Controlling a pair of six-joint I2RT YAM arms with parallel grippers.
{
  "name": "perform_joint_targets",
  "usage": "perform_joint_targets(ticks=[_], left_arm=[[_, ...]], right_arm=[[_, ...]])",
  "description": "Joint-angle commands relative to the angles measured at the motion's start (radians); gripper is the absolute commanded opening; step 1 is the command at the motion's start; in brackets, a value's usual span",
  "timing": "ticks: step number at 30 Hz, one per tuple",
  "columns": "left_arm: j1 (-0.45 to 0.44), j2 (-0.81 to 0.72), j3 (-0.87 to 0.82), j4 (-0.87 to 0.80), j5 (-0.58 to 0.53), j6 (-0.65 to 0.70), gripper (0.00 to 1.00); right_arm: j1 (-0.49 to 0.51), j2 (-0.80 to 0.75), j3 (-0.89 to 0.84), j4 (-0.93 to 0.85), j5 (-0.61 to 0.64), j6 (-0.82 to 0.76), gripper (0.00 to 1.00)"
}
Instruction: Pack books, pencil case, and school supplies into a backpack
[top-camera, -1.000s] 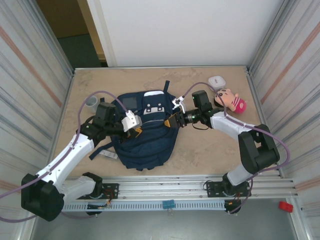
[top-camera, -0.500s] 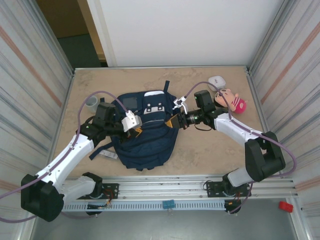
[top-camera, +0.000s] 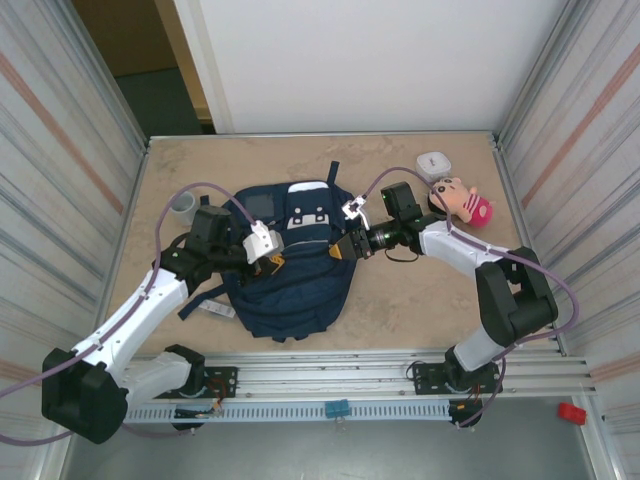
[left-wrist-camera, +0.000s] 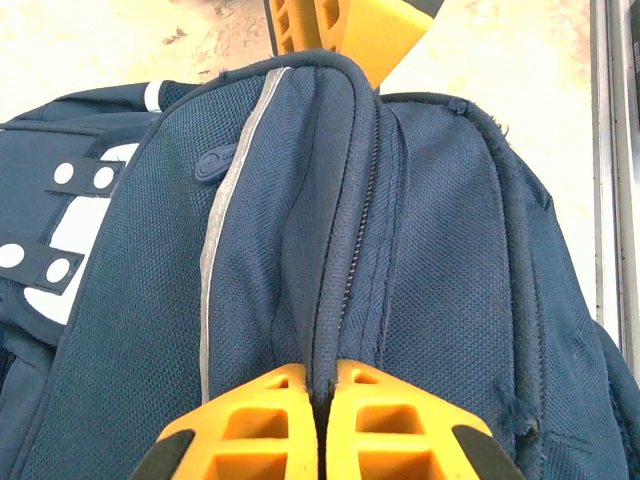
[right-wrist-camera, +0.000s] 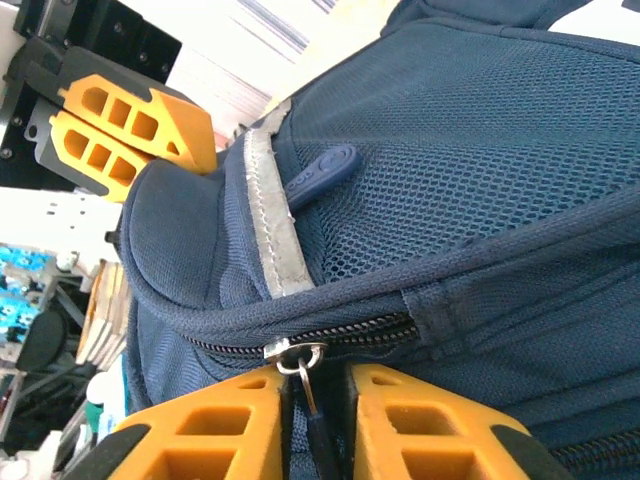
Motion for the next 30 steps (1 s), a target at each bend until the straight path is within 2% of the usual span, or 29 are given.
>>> perform_joint_targets(ticks=[1, 7, 14, 24, 27, 30], left_arm=[[0.004, -0.037, 0.016, 0.110, 0.044, -0.021, 0.00], [0.004, -0.013, 0.042, 0.111, -0.090, -0.094, 0.00], [-0.006, -0.001, 0.075, 0.122, -0.213, -0.192, 0.00], [-0.122, -0.001, 0.101, 0.132, -0.445, -0.257, 0.00], [-0.136, 0.020, 0.118, 0.136, -0.476, -0.287, 0.00], [-0.163, 0.032, 0.130, 0.157, -0.458, -0.291, 0.00]], right_arm=[[0.001, -0.011, 0.020, -0.028, 0.021, -0.020, 0.15], [-0.017, -0.101, -0.005, -0.042, 0.085, 0.023, 0.00], [0.036, -0.175, 0.049, -0.131, 0.207, 0.034, 0.00], [0.183, -0.122, 0.230, -0.297, 0.324, -0.011, 0.00], [0.227, -0.096, 0.285, -0.328, 0.340, -0.023, 0.00], [0.267, -0.057, 0.348, -0.371, 0.367, -0.040, 0.00]])
